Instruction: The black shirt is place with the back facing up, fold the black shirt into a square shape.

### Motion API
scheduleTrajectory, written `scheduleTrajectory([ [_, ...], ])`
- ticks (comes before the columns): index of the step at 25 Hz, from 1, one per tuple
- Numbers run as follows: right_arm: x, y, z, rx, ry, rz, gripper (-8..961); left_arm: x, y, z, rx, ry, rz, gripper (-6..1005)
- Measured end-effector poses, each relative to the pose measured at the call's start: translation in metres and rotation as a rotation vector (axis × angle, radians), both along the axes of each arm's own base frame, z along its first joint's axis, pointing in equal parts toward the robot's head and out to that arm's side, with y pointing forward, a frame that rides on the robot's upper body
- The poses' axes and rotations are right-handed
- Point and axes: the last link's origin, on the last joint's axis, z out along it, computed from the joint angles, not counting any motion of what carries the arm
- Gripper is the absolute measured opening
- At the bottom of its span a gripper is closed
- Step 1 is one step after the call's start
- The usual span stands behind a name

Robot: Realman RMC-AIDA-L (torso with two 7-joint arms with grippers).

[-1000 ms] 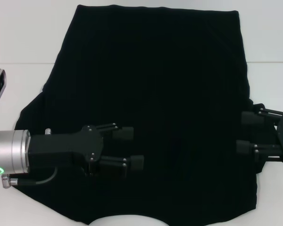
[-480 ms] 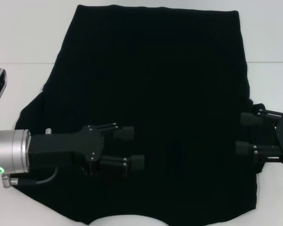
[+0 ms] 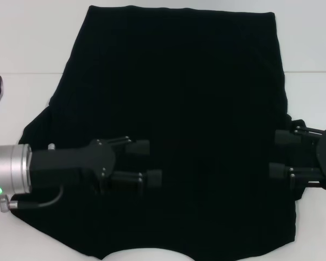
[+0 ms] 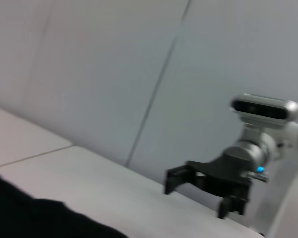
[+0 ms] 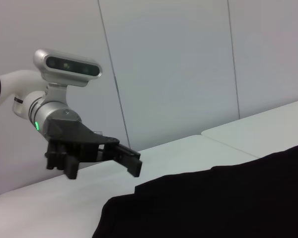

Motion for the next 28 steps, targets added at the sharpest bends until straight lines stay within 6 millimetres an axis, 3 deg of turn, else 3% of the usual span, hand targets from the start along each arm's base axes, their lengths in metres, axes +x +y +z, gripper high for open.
scheduleTrajectory([
  [5,-0.001,0.001,-0.001,-0.002,0.009,-0.009,883,-0.011,0.017,0.013,0.044,0.014,0.173,949],
  [12,-0.005,0.008,-0.004,-0.004,0.023,-0.047,883,-0.050,0.042,0.049,0.165,0.044,0.557,949],
  [21,-0.009,0.014,-0.009,0.003,0.041,-0.076,884,-0.082,0.047,0.088,0.214,0.216,0.809,950],
  [28,-0.010,0.014,-0.013,0.004,0.045,-0.083,885,-0.102,0.047,0.096,0.227,0.348,0.959,934],
])
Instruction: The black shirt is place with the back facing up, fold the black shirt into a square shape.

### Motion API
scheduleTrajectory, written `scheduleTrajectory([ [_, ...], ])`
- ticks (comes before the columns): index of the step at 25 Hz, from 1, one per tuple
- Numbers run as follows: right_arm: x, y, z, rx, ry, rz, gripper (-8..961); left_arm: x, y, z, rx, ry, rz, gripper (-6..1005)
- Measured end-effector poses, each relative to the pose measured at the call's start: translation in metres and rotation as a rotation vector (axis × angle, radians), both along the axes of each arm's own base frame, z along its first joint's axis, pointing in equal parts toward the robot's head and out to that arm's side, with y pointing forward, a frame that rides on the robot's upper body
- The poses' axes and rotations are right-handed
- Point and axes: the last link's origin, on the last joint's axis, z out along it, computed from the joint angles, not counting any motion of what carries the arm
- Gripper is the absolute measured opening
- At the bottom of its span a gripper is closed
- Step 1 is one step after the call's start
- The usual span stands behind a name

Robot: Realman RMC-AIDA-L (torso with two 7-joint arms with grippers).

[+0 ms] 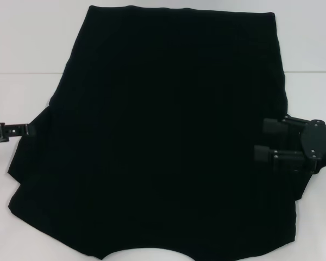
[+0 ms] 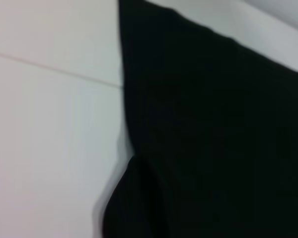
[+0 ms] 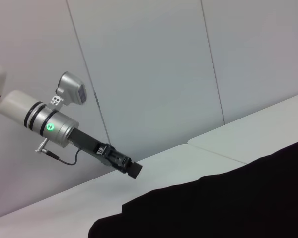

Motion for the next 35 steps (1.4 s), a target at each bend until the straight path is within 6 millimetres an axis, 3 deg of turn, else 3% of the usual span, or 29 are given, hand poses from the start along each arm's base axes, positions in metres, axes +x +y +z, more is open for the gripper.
scheduleTrajectory([
  [7,0.000,0.000,0.000,0.000,0.002,-0.002,885,-0.010,0.001,-0.011,-0.048,0.099,0.069,874],
  [24,-0.001,0.001,0.000,0.003,0.006,-0.001,884,-0.018,-0.006,-0.020,-0.079,0.122,0.098,826],
  [29,-0.001,0.001,0.000,0.005,0.004,-0.003,885,-0.018,-0.005,-0.024,-0.086,0.120,0.094,643],
  [35,0.000,0.001,0.000,0.010,0.005,-0.007,884,-0.019,-0.004,-0.026,-0.083,0.131,0.094,607],
])
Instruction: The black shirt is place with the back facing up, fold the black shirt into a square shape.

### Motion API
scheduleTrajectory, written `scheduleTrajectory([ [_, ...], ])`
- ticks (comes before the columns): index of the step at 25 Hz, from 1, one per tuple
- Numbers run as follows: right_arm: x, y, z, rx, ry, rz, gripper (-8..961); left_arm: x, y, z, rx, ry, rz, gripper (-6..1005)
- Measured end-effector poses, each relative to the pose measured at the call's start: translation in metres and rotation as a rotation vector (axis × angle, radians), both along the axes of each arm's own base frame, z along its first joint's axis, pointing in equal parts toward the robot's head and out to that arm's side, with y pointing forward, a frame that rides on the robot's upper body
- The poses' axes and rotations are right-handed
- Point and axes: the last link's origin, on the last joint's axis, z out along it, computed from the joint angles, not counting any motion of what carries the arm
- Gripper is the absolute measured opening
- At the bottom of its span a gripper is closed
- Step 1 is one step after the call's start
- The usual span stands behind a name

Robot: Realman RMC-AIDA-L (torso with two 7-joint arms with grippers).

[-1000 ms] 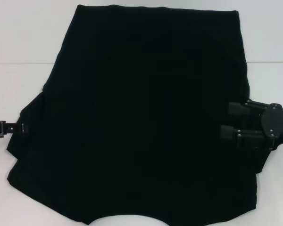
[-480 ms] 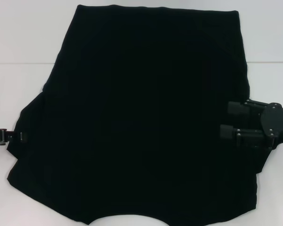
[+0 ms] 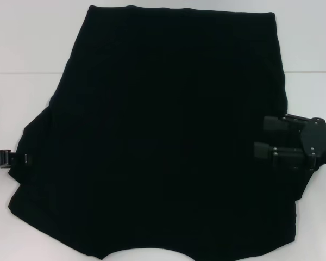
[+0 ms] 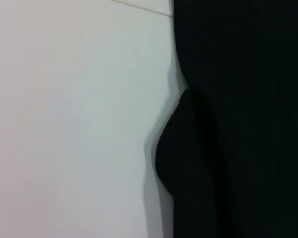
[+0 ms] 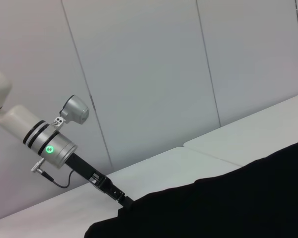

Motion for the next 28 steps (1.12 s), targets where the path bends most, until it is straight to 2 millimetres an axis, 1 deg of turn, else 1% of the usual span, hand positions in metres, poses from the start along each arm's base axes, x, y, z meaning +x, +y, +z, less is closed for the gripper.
scheduleTrajectory([
  [18,-0.0005,0.0019,0.0025,0.015,0.007,-0.003,884,-0.0011,0.0025,-0.0001,0.002,0.032,-0.003,558],
  [28,-0.0021,0.0034,0.0043,0.025,0.010,0.004,885,0.0000,0.0011,-0.0072,-0.038,0.057,-0.016,530],
])
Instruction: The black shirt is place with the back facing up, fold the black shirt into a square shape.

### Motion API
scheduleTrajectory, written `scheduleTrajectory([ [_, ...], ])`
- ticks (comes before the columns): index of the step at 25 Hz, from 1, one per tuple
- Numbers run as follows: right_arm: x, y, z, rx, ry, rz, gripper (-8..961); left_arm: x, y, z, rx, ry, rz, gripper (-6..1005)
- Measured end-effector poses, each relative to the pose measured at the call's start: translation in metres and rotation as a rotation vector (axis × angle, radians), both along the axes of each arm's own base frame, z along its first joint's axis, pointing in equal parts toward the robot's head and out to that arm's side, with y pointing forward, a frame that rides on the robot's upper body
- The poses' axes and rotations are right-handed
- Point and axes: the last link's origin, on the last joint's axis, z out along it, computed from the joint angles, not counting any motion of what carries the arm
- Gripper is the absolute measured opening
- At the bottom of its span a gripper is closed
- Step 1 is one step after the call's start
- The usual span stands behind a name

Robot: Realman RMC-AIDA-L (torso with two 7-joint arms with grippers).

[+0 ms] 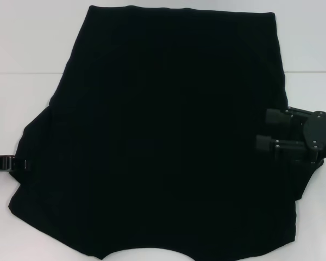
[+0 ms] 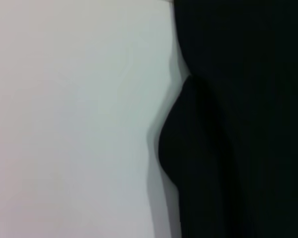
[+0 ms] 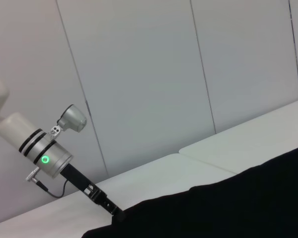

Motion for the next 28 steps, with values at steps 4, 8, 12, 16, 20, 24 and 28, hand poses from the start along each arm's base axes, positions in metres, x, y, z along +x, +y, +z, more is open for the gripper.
scheduleTrajectory([
  [4,-0.0010,0.0003,0.0016,0.007,0.007,0.005,885,0.0011,0.0020,-0.0001,0.001,0.008,-0.008,519],
  [8,-0.0009,0.0003,0.0022,0.009,0.008,0.005,884,0.0015,0.0038,0.0007,0.009,0.014,-0.011,437],
  [12,-0.0004,-0.0005,0.0017,0.008,0.010,0.003,884,0.0018,0.0047,0.0010,0.012,0.017,-0.012,216],
  [16,0.0001,-0.0013,0.0016,0.007,0.012,0.001,882,0.0019,0.0049,0.0011,0.012,0.017,-0.013,70],
  [20,-0.0002,-0.0009,0.0018,0.011,0.017,0.000,883,0.0018,0.0051,0.0015,0.016,0.015,-0.012,14],
  [24,-0.0003,-0.0003,0.0029,0.027,0.031,-0.002,884,-0.0021,0.0042,0.0049,0.056,0.001,0.007,1],
  [28,0.0001,-0.0003,0.0034,0.029,0.037,-0.008,885,-0.0059,0.0025,0.0083,0.087,-0.014,0.025,1],
])
